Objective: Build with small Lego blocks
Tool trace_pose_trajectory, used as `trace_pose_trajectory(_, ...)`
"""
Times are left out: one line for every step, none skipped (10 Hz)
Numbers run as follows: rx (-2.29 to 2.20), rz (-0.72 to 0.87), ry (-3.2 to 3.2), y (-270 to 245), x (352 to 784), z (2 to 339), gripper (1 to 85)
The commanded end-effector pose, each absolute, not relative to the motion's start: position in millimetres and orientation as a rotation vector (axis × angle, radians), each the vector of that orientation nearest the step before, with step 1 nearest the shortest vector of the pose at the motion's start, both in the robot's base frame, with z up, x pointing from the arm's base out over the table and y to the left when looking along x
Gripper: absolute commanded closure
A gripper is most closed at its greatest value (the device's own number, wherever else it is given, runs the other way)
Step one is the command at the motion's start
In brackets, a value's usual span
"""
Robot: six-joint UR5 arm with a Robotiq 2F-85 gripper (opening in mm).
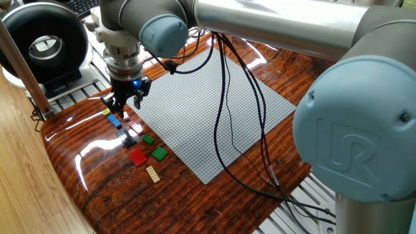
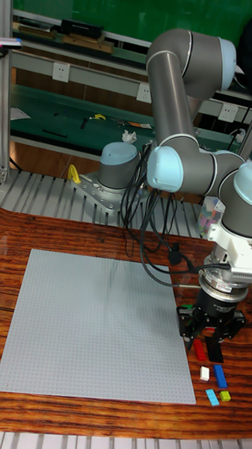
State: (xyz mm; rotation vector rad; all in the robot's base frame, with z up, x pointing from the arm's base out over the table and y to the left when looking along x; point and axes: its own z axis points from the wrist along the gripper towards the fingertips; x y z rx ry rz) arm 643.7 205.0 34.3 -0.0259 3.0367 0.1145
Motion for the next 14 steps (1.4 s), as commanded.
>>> trace_pose_trajectory(-0.024,0.116,3.033,202.1,639.3,35.2,36.0)
trace_pose_trajectory(-0.029,0.121,3.034,202.9,638.8,35.2,36.0)
trace_pose_trajectory(-0.034,0.121,3.042,202.9,636.9,35.0,36.0)
trace_pose_trajectory(-0.035,0.119,3.051,202.5,634.5,34.7,36.0)
trace_pose_trajectory(-0.033,0.111,3.062,201.0,631.7,34.4,36.0)
trace_pose_trajectory(-0.036,0.111,3.065,201.0,630.9,34.3,36.0)
trace_pose_trajectory(-0.031,0.113,3.066,201.4,630.9,34.4,36.0)
trace_pose_trajectory(-0.019,0.111,3.069,201.0,630.1,34.3,35.7)
trace_pose_trajectory(-0.006,0.105,3.073,199.8,629.3,34.1,35.7)
trace_pose_trajectory(0.021,0.108,3.067,206.6,631.8,31.5,35.7)
trace_pose_trajectory(0.042,0.106,3.061,212.0,633.9,27.3,35.7)
trace_pose_trajectory(0.049,0.116,3.056,216.1,635.7,25.5,35.7)
trace_pose_trajectory(0.051,0.102,3.061,215.4,636.2,27.0,35.7)
trace_pose_trajectory(0.043,0.074,3.077,205.9,632.7,29.7,38.0)
